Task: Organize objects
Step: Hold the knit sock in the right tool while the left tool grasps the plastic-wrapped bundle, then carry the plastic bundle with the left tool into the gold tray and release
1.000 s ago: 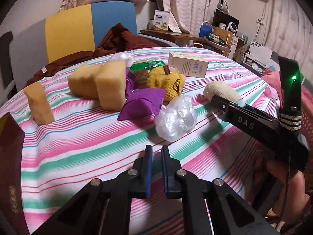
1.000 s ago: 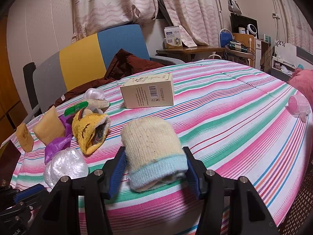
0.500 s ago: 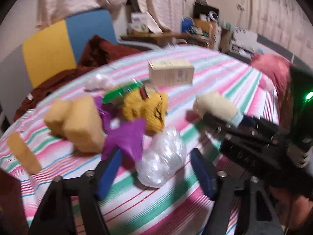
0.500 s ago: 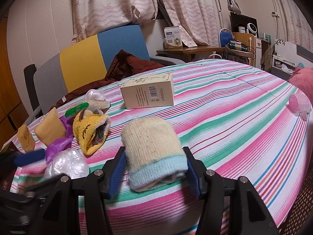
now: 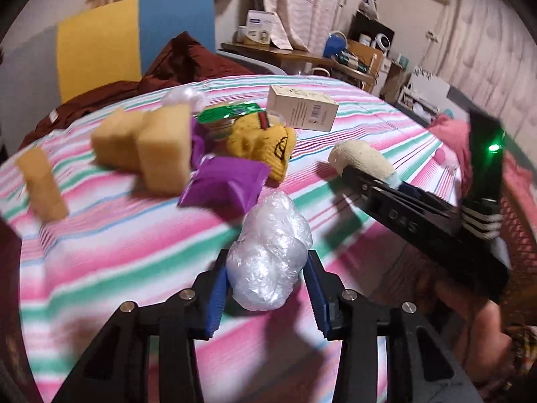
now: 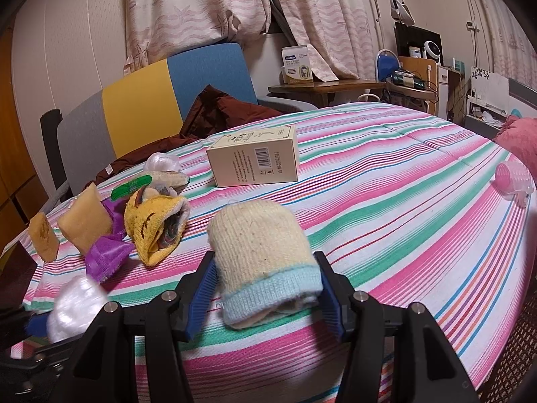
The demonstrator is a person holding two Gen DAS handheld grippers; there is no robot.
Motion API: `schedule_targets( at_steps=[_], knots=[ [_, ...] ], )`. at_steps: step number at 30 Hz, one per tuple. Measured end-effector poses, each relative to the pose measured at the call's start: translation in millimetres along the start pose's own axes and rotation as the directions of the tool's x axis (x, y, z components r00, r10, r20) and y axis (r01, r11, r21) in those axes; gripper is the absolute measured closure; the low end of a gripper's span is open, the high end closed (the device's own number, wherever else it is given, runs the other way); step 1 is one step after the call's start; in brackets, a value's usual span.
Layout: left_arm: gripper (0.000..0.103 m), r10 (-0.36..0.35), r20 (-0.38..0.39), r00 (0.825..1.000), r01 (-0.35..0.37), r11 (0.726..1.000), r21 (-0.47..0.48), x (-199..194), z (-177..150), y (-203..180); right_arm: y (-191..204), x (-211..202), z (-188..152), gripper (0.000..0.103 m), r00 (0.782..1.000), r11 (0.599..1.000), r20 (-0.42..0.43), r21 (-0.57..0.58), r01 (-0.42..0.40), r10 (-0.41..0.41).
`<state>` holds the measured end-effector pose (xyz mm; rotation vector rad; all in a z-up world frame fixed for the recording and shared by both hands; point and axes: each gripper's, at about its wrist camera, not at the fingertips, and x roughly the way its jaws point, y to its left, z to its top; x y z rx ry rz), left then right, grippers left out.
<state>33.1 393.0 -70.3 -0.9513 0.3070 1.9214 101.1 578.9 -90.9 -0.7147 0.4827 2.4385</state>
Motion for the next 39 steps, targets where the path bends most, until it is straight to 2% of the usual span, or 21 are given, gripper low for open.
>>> schedule_targets(
  at_steps=[7, 11, 17, 21, 24, 29, 31, 34, 37, 39],
  knots=[
    [0.059, -0.023, 0.044, 0.999, 0.026, 0.999, -0.046, -48.6, -22.2, 3.6, 7.9, 1.1, -0.3, 0.047, 0.999, 0.998, -0.004, -0.044, 0.045, -0.045],
    [0.059, -0.010, 0.085, 0.996, 0.016, 0.998, -0.065, -81.4, -27.4, 12.9, 18.3, 0.8, -1.6, 0.047, 0.995, 0.989, 0.006, -0.104, 0.101, -0.101],
    [0.059, 0.075, 0.135, 0.988, -0.057, 0.990, -0.133, -131.1, -40.9, 48.9, 28.4, -0.7, -4.1, 0.048, 0.981, 0.967, 0.029, -0.165, 0.192, -0.190],
    [0.059, 0.141, 0.152, 0.978, -0.110, 0.974, -0.196, -156.3, -52.3, 82.4, 28.5, 2.0, -2.2, 0.048, 0.980, 0.964, 0.012, -0.177, 0.196, -0.197],
    [0.059, 0.196, 0.149, 0.969, -0.157, 0.958, -0.239, -169.8, -63.0, 107.2, 33.6, 4.1, -2.5, 0.048, 0.975, 0.955, 0.006, -0.205, 0.216, -0.220],
    [0.059, 0.285, 0.108, 0.953, -0.238, 0.916, -0.323, -187.0, -76.6, 150.6, 48.8, 7.9, -4.2, 0.049, 0.954, 0.913, -0.002, -0.290, 0.285, -0.299],
    [0.059, 0.317, 0.092, 0.944, -0.269, 0.900, -0.343, -192.1, -82.2, 166.9, 52.0, 6.4, -3.9, 0.049, 0.950, 0.909, -0.014, -0.295, 0.295, -0.313],
    [0.059, 0.360, 0.076, 0.930, -0.306, 0.871, -0.384, -201.2, -90.7, 193.7, 53.4, -5.2, -5.2, 0.049, 0.960, 0.939, -0.044, -0.223, 0.261, -0.277],
    [0.059, 0.387, 0.059, 0.920, -0.328, 0.843, -0.426, -209.0, -98.3, 221.0, 65.2, -23.2, -9.7, 0.049, 0.968, 0.948, -0.023, -0.208, 0.239, -0.249],
    [0.059, 0.406, 0.042, 0.913, -0.347, 0.825, -0.446, -212.3, -101.6, 235.0, 77.5, -38.6, -12.8, 0.049, 0.979, 0.959, -0.010, -0.203, 0.197, -0.203]
  ],
)
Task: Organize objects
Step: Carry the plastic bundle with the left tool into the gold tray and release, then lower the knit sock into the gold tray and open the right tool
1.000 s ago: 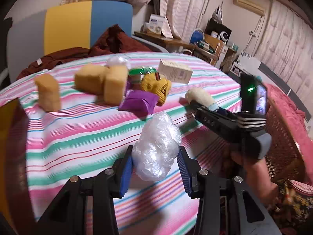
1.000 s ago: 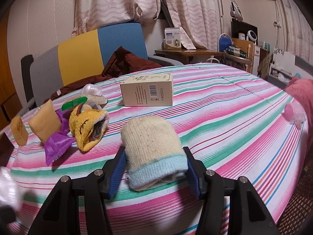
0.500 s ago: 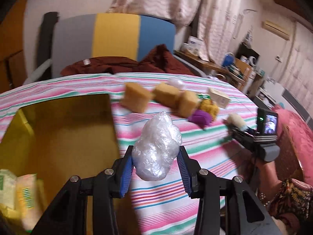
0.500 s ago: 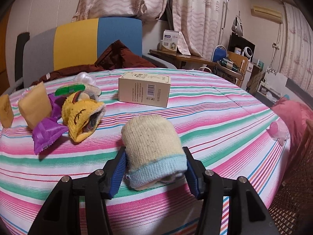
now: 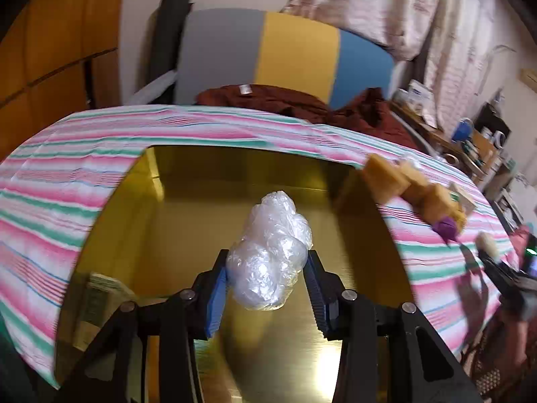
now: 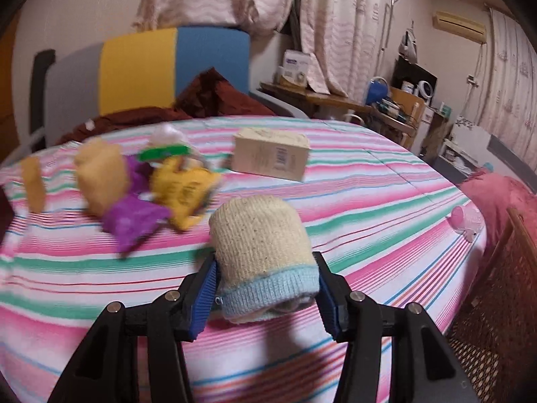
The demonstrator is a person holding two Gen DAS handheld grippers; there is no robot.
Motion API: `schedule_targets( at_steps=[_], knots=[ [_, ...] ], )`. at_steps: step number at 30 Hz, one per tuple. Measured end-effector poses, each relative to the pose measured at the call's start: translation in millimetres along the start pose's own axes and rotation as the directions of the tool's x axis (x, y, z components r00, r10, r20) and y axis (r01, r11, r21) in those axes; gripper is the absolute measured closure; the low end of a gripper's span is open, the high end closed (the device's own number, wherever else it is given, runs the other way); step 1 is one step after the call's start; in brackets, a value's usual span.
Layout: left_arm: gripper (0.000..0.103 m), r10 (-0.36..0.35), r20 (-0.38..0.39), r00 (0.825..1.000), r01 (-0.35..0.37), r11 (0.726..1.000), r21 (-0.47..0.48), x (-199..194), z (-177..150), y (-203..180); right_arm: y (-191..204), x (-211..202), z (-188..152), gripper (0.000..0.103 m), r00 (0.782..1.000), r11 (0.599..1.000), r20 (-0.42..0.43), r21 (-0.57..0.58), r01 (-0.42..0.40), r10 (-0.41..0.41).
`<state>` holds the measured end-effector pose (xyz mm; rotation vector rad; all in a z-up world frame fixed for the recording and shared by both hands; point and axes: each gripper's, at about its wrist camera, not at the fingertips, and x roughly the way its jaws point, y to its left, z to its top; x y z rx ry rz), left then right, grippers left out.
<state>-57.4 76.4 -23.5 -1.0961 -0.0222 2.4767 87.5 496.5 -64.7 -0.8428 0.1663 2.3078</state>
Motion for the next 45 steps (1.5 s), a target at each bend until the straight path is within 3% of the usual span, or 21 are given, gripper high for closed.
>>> schedule_targets(
  at_steps=[4, 9, 12, 15, 20, 25, 28, 32, 34, 38, 40, 45],
  knots=[
    [0.059, 0.041, -0.006, 0.999, -0.041, 0.998, -0.036, 4.4, 2.9, 26.2, 20.9, -32.8, 0.6, 0.049, 0.995, 0.995, 0.040, 0.002, -0.096, 0.096],
    [0.059, 0.087, -0.017, 0.996, -0.088, 0.995, -0.043, 11.2, 5.1, 44.6, 52.9, -81.8, 8.3, 0.049, 0.962, 0.966, 0.095, 0.009, -0.260, 0.258],
    [0.059, 0.107, -0.027, 0.994, -0.108, 0.994, -0.031, 15.5, 3.4, 49.5, 78.0, -110.5, 13.8, 0.049, 0.925, 0.933, 0.121, -0.036, -0.359, 0.360],
    [0.059, 0.110, -0.045, 0.993, -0.112, 0.993, -0.039, 20.8, 4.3, 55.1, 110.8, -137.9, 14.8, 0.049, 0.872, 0.880, 0.120, -0.106, -0.463, 0.474],
    [0.058, 0.110, -0.079, 0.991, -0.116, 0.990, -0.077, 23.4, 9.7, 67.3, 172.1, -166.9, 0.7, 0.049, 0.781, 0.765, 0.028, -0.230, -0.602, 0.623],
    [0.054, 0.110, -0.092, 0.990, -0.122, 0.983, -0.138, 24.5, 9.8, 84.4, 218.1, -167.7, -16.2, 0.049, 0.735, 0.691, -0.086, -0.282, -0.666, 0.673],
    [0.053, 0.106, -0.084, 0.991, -0.118, 0.980, -0.160, 23.3, 9.6, 90.3, 240.5, -166.1, -23.1, 0.049, 0.726, 0.667, -0.146, -0.307, -0.679, 0.672],
    [0.042, 0.105, -0.082, 0.991, -0.118, 0.977, -0.180, 21.8, 10.2, 94.0, 264.8, -163.5, -30.3, 0.049, 0.714, 0.640, -0.208, -0.327, -0.695, 0.669],
    [0.038, 0.086, -0.079, 0.993, -0.101, 0.972, -0.214, 17.4, 12.2, 96.5, 272.8, -161.6, -32.9, 0.049, 0.710, 0.635, -0.235, -0.322, -0.702, 0.664],
    [0.013, 0.080, -0.027, 0.996, -0.084, 0.960, -0.266, -1.1, 21.2, 97.1, 287.3, -151.6, -37.7, 0.049, 0.698, 0.629, -0.294, -0.301, -0.716, 0.653],
    [0.007, 0.112, -0.001, 0.994, -0.108, 0.956, -0.274, -12.0, 25.8, 96.9, 293.4, -147.0, -39.4, 0.049, 0.697, 0.631, -0.317, -0.296, -0.717, 0.643],
    [0.004, 0.154, 0.052, 0.987, -0.134, 0.952, -0.275, -32.6, 37.5, 97.6, 308.0, -137.6, -46.2, 0.048, 0.676, 0.625, -0.375, -0.266, -0.734, 0.634]
  ],
)
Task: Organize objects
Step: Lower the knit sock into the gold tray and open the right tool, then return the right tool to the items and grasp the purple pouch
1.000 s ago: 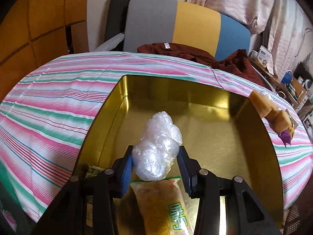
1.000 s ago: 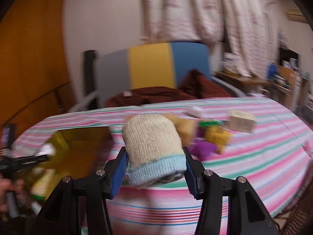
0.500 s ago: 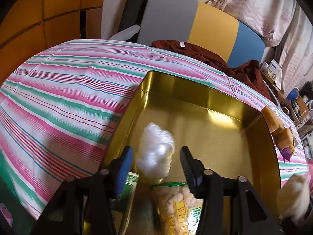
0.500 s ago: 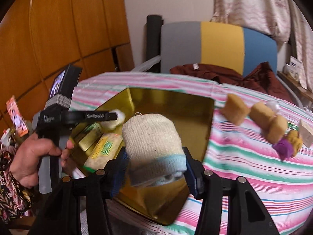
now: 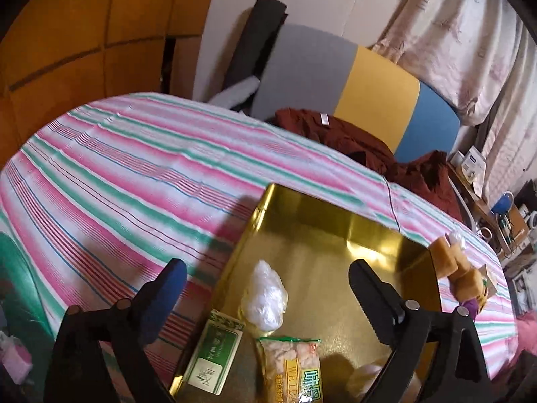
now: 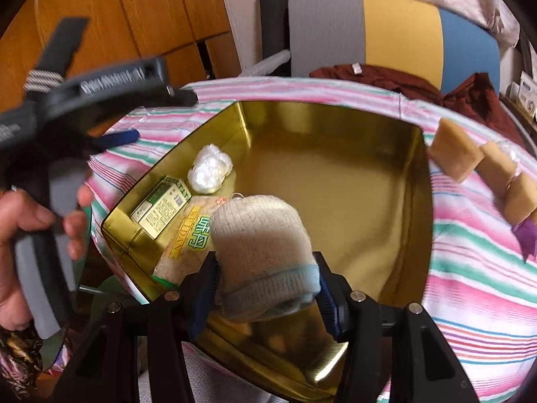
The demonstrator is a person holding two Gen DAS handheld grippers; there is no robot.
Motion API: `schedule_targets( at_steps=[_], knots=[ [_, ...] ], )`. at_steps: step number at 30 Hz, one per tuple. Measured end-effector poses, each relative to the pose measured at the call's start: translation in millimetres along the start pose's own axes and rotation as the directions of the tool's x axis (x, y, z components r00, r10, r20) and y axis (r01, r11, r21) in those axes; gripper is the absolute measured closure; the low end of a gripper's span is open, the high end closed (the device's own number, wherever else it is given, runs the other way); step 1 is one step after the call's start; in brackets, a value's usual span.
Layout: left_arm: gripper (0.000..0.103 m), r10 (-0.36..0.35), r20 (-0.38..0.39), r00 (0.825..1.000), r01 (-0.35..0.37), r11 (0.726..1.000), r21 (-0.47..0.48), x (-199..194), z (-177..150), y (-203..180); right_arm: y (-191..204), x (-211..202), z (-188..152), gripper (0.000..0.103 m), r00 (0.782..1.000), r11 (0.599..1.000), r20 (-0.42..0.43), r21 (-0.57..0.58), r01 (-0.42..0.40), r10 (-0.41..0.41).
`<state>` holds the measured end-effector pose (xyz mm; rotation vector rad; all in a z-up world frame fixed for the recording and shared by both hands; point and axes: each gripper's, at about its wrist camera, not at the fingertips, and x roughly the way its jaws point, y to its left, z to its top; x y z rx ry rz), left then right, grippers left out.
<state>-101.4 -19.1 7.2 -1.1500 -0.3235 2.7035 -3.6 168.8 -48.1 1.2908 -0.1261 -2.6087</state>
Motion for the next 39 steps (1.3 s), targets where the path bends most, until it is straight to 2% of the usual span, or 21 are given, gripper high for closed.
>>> schedule_targets(
  at_steps=[6, 10, 14, 18, 23, 27, 32, 39],
  knots=[
    [0.003, -0.002, 0.001, 1.000, 0.002, 1.000, -0.012, -7.8, 5.7, -1.3, 9.6, 9.1, 0.3, 0.047, 0.998, 0.998, -0.047, 0.041, -0.047, 0.048],
    [0.003, -0.027, 0.000, 1.000, 0.027, 0.999, -0.030, -12.0, 5.5, -4.7, 15.5, -2.5, -1.3, 0.047, 0.997, 0.997, -0.026, 0.031, -0.073, 0.074],
    [0.002, -0.020, -0.001, 1.000, 0.020, 1.000, -0.003, -12.7, 3.1, -12.6, 13.6, -20.6, -1.5, 0.047, 0.995, 0.995, 0.024, 0.036, -0.093, 0.092],
    [0.000, -0.020, -0.017, 1.000, 0.021, 1.000, 0.010, -10.1, -2.6, -21.1, 1.9, -42.9, 1.1, 0.047, 0.993, 0.999, 0.112, 0.040, -0.029, 0.024],
    [0.000, -0.032, -0.060, 0.998, 0.034, 0.999, 0.042, -3.5, -14.2, -38.0, -29.3, -60.2, 3.2, 0.047, 0.987, 0.993, 0.154, 0.114, 0.020, -0.038],
    [0.000, -0.071, -0.083, 0.994, 0.078, 0.993, 0.087, -3.3, -26.8, -58.6, -58.5, -72.1, -1.4, 0.047, 0.979, 0.979, 0.180, 0.194, 0.063, -0.098],
    [0.000, -0.119, -0.107, 0.987, 0.137, 0.975, 0.178, -5.1, -46.1, -91.2, -97.9, -81.8, -12.8, 0.047, 0.973, 0.956, 0.168, 0.273, 0.110, -0.160],
    [0.000, -0.191, -0.150, 0.970, 0.228, 0.930, 0.289, -9.1, -74.5, -129.1, -141.3, -87.3, -42.0, 0.047, 0.961, 0.921, 0.132, 0.344, 0.184, -0.242]
  ],
)
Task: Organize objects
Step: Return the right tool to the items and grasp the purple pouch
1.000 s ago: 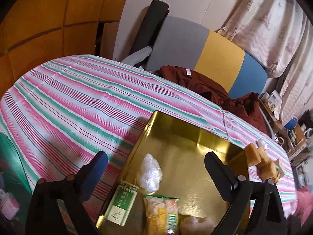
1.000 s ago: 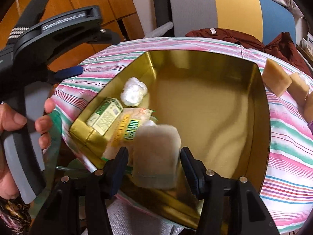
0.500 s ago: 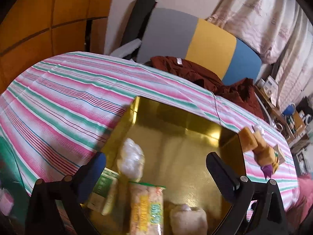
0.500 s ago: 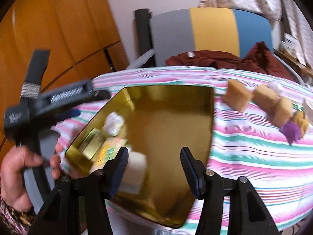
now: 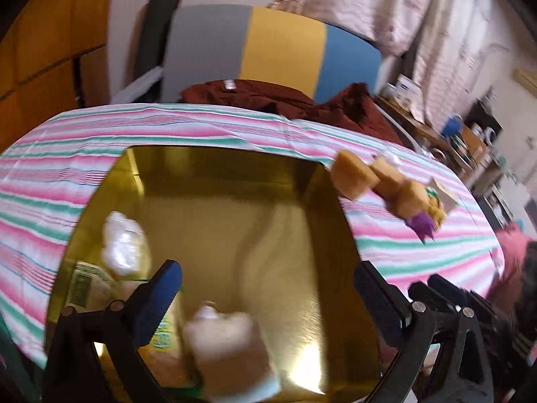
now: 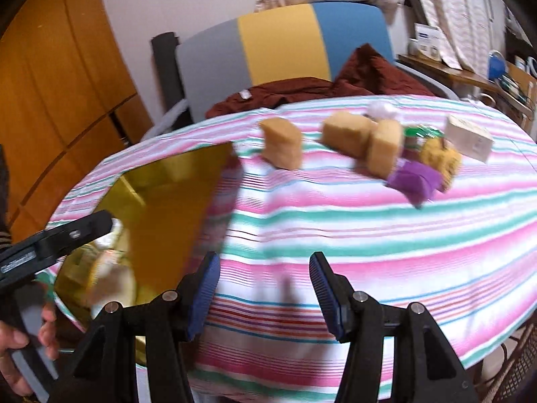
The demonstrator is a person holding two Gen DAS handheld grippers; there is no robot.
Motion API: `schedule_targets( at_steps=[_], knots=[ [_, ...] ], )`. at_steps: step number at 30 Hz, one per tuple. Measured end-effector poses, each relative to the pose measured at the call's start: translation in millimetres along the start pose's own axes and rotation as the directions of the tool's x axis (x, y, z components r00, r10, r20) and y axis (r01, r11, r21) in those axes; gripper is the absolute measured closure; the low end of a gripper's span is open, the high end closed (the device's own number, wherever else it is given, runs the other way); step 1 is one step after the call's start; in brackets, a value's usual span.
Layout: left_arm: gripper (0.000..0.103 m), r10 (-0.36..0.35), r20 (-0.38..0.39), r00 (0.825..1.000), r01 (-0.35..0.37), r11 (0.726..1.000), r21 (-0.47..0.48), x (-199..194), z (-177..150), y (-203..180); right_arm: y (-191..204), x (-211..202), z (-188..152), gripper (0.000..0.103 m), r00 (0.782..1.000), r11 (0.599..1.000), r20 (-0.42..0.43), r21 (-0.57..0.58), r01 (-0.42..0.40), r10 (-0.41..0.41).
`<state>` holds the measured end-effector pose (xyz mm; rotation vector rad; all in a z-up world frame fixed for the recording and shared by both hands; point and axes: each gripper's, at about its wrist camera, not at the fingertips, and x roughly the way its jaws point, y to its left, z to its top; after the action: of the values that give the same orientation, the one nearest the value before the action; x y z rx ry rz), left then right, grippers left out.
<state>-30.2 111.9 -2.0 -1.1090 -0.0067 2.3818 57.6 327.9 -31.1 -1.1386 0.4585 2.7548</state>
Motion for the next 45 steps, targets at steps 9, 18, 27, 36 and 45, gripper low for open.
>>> schedule_targets(
  at_steps=[9, 18, 27, 36, 45],
  knots=[
    [0.000, -0.064, -0.011, 0.998, 0.065, 0.996, 0.054, 1.6, -16.6, -28.7, -70.4, 19.1, -1.3, 0.047, 0.979, 0.980, -0.009, -0.002, 0.201, -0.201],
    [0.000, -0.083, -0.033, 0.996, 0.086, 0.992, 0.098, -3.6, -36.2, -52.6, -119.0, 43.1, 75.8, 0.047, 0.951, 0.947, 0.073, -0.097, 0.306, -0.300],
    [0.000, -0.068, -0.057, 0.996, 0.073, 0.992, 0.101, -2.2, -48.3, -63.7, -142.6, 77.9, 81.3, 0.047, 0.976, 0.967, 0.025, -0.132, 0.219, -0.218],
    [0.000, -0.071, -0.087, 0.994, 0.083, 0.986, 0.142, 9.5, -42.4, -91.9, -147.1, 77.6, 67.5, 0.047, 0.989, 0.986, 0.035, -0.087, 0.143, -0.140],
    [0.000, -0.084, -0.098, 0.992, 0.102, 0.976, 0.193, 20.4, -30.1, -124.5, -143.5, 74.3, 54.4, 0.057, 0.989, 0.985, 0.059, -0.095, 0.144, -0.138]
  ],
)
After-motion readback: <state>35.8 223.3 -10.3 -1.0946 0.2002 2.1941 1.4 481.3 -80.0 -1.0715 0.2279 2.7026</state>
